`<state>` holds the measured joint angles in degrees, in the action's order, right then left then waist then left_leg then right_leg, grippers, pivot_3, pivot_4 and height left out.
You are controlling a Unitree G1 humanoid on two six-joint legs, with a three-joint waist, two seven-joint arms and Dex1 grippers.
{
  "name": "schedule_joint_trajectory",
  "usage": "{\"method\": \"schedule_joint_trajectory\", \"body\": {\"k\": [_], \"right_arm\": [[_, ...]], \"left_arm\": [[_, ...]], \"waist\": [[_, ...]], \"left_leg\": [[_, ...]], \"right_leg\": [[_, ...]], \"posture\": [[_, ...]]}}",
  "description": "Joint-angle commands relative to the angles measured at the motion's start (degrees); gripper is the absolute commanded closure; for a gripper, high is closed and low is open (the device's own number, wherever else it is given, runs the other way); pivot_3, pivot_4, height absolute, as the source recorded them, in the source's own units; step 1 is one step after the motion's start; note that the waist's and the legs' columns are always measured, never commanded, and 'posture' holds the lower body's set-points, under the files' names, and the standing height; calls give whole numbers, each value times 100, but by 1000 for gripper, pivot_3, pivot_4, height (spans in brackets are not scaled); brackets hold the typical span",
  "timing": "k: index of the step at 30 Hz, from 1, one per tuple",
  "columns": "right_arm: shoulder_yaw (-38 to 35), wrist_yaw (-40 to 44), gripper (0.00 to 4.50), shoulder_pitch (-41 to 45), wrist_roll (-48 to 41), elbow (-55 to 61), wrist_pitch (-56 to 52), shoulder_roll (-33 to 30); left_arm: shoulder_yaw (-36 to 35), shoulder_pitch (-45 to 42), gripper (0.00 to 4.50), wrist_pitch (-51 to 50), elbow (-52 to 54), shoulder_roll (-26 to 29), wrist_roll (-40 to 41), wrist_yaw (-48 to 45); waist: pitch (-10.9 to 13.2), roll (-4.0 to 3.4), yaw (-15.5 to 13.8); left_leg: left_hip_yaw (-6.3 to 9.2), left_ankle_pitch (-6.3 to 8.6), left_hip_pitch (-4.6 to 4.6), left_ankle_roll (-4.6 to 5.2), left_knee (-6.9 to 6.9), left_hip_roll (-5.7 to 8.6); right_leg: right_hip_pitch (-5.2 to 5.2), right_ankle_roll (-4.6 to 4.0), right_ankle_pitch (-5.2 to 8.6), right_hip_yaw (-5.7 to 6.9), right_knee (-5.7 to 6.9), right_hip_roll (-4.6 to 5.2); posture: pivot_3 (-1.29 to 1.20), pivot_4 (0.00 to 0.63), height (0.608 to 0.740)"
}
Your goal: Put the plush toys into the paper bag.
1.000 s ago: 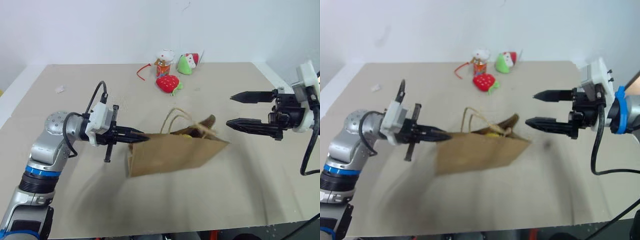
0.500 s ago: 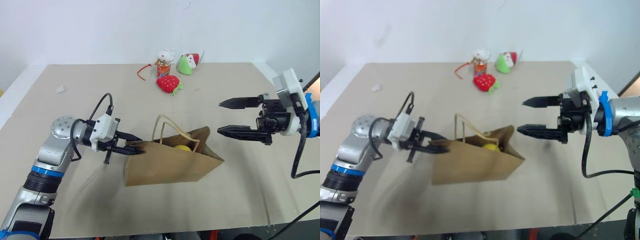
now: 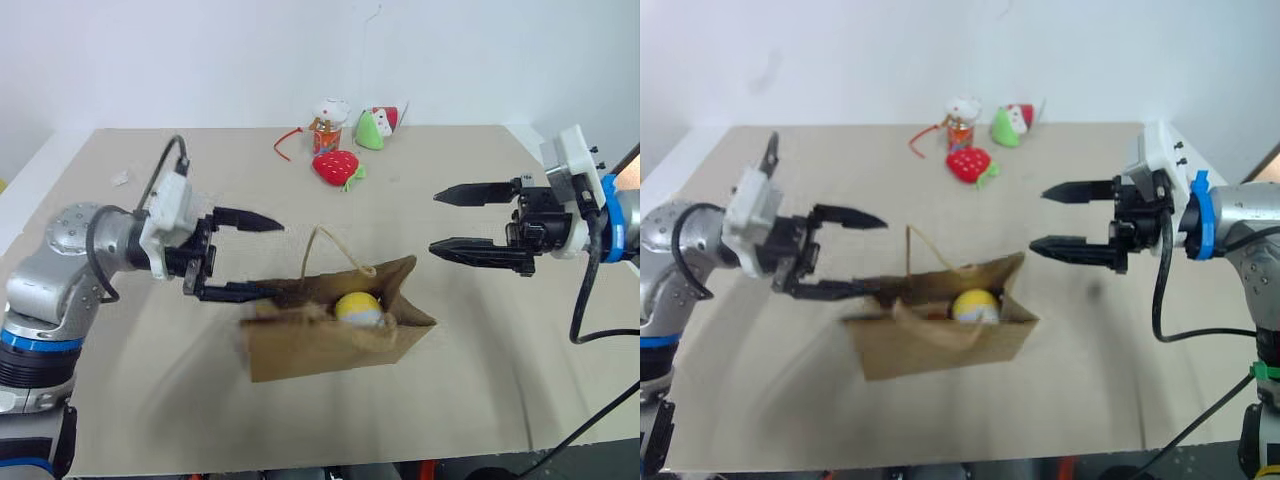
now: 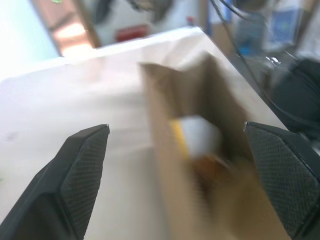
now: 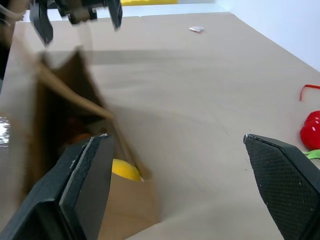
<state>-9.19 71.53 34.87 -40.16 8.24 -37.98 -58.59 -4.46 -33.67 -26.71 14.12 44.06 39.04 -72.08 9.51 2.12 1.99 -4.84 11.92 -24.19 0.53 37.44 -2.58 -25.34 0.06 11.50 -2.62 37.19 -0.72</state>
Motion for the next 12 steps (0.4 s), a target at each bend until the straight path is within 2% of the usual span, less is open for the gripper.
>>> {"method": "schedule_joint_trajectory", "body": {"k": [1,7,12], "right_arm": [[-99,-56,0,238,79,-274,191,112],[-166,-195,0,127,592,-1134,835,349],[-303,-464,0,-120,724,-1294,1121,601]], "left_arm": [[-294,-122,83,64,-252,100,-305,540],[-78,-158,83,776,-1767,-18,-1451,1196],[78,101,83,1168,-1972,-329,-1761,1350]], "waist": [[0,0,2],[-1,-1,1],[-1,-1,-22]], "left_leg": [[0,0,3,0,0,1],[-7,0,7,0,-2,1],[-13,3,-5,2,-5,4]], "right_leg": [[2,0,0,-1,0,0],[1,-1,-1,-3,3,-1],[-6,22,-13,-9,1,4]], "posture": [[0,150,740],[0,150,740],[0,150,740]]}}
